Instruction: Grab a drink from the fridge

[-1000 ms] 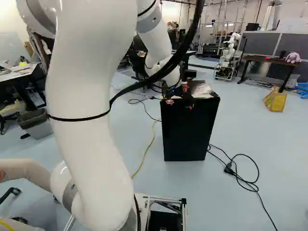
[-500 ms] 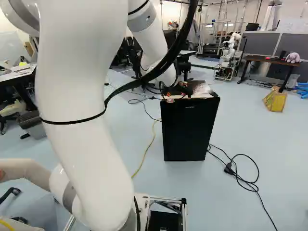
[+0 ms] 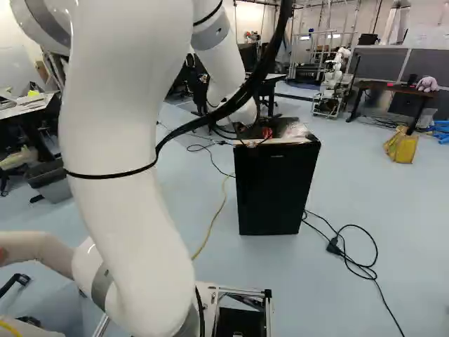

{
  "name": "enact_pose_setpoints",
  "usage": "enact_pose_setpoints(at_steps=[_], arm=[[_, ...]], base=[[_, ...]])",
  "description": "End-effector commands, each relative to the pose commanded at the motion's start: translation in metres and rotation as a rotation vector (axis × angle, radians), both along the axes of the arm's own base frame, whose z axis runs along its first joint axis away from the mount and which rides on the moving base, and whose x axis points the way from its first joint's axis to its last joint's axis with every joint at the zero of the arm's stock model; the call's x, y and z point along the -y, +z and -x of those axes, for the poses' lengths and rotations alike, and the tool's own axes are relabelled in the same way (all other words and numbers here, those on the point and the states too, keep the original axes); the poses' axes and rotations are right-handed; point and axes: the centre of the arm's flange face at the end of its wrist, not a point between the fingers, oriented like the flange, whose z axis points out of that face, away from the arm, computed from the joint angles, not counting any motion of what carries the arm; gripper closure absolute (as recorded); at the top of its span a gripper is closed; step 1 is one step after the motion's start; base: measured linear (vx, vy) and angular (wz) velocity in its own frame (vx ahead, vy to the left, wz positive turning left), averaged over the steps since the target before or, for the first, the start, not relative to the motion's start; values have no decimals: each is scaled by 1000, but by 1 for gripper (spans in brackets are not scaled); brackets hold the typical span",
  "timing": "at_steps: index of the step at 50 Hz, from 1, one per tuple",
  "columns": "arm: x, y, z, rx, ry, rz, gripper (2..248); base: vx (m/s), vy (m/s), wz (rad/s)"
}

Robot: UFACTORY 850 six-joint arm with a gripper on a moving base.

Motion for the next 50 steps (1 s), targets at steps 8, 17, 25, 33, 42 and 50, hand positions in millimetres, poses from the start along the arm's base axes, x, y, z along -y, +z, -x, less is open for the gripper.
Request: enact_pose_setpoints(at_steps=[8,17,25,33,42,50], arm=[[4,-4,-6,54,35,10,3],[16,-10,-11,100,44,10,3],[28,-18,-14,117,35,6,3],[42,-27,-16,118,19,2,3],[55,-39,-26,114,7,-2,3],[58,-47,-38,132,16,-6,3]], base=[[0,0,0],[0,0,0],[0,0,0],[0,0,0],[0,0,0],[0,0,0]])
